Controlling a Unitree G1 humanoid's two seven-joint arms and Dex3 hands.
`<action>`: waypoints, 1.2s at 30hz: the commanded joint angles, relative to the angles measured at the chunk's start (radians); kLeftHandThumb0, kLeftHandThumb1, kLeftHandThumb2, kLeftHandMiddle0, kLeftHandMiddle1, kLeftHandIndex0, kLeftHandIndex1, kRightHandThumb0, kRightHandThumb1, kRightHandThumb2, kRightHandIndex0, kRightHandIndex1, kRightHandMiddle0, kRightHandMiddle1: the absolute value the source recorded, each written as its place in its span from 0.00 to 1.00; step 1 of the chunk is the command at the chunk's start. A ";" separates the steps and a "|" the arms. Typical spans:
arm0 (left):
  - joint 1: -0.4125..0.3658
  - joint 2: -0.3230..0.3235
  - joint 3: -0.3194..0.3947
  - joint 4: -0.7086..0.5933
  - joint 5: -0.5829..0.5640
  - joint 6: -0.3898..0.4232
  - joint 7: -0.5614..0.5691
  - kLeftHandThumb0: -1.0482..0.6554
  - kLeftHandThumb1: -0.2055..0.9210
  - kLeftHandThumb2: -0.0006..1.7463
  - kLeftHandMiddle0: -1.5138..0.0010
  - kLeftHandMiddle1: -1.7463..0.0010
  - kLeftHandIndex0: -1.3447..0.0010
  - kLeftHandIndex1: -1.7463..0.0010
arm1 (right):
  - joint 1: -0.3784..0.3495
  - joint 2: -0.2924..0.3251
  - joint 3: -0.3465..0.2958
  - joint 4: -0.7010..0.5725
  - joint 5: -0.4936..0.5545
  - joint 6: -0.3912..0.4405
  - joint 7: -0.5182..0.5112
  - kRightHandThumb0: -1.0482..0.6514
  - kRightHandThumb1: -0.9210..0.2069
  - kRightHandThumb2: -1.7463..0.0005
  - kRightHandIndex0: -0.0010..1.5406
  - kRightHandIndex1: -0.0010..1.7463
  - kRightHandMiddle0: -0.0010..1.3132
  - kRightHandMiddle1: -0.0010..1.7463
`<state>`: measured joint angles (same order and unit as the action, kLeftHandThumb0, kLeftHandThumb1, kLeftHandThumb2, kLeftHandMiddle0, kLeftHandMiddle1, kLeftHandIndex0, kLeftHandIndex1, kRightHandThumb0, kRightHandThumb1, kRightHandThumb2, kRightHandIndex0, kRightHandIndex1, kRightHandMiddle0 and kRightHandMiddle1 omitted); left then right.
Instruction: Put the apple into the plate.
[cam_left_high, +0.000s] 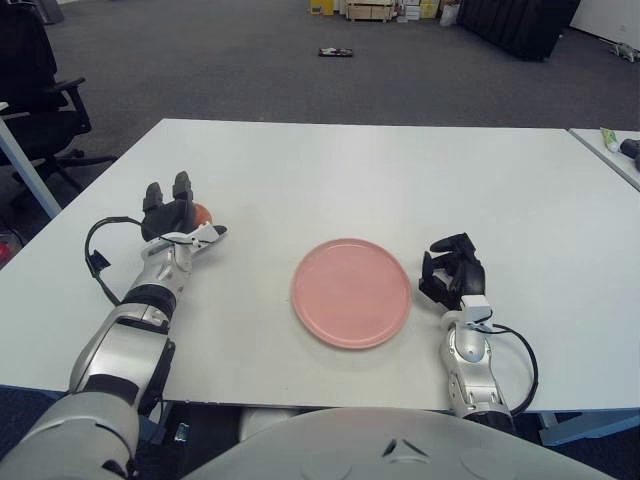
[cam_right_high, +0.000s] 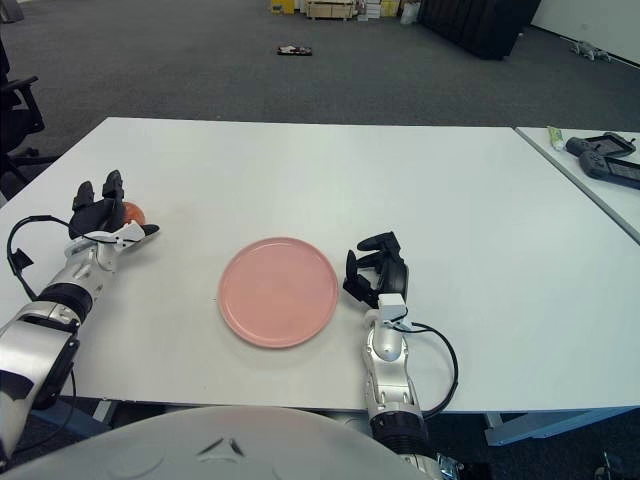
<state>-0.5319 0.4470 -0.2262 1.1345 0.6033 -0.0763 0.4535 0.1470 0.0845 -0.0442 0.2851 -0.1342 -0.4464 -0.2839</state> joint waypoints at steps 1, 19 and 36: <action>0.024 -0.027 -0.022 0.044 -0.019 0.007 -0.074 0.01 0.94 0.07 1.00 1.00 1.00 1.00 | 0.025 -0.003 -0.005 0.032 0.002 0.012 -0.001 0.38 0.27 0.46 0.62 1.00 0.30 1.00; 0.017 -0.030 -0.060 0.117 -0.048 -0.030 -0.180 0.05 1.00 0.13 1.00 1.00 1.00 1.00 | 0.037 0.001 -0.008 0.016 -0.002 0.014 -0.009 0.38 0.26 0.47 0.62 1.00 0.29 1.00; 0.019 -0.016 -0.109 0.139 -0.025 -0.069 -0.112 0.20 0.75 0.45 0.89 0.39 0.91 0.13 | 0.043 0.008 -0.010 0.001 0.007 0.027 -0.005 0.38 0.26 0.47 0.63 1.00 0.29 1.00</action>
<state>-0.5807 0.4695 -0.3067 1.2278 0.5636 -0.1478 0.3618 0.1637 0.0898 -0.0481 0.2650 -0.1317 -0.4427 -0.2852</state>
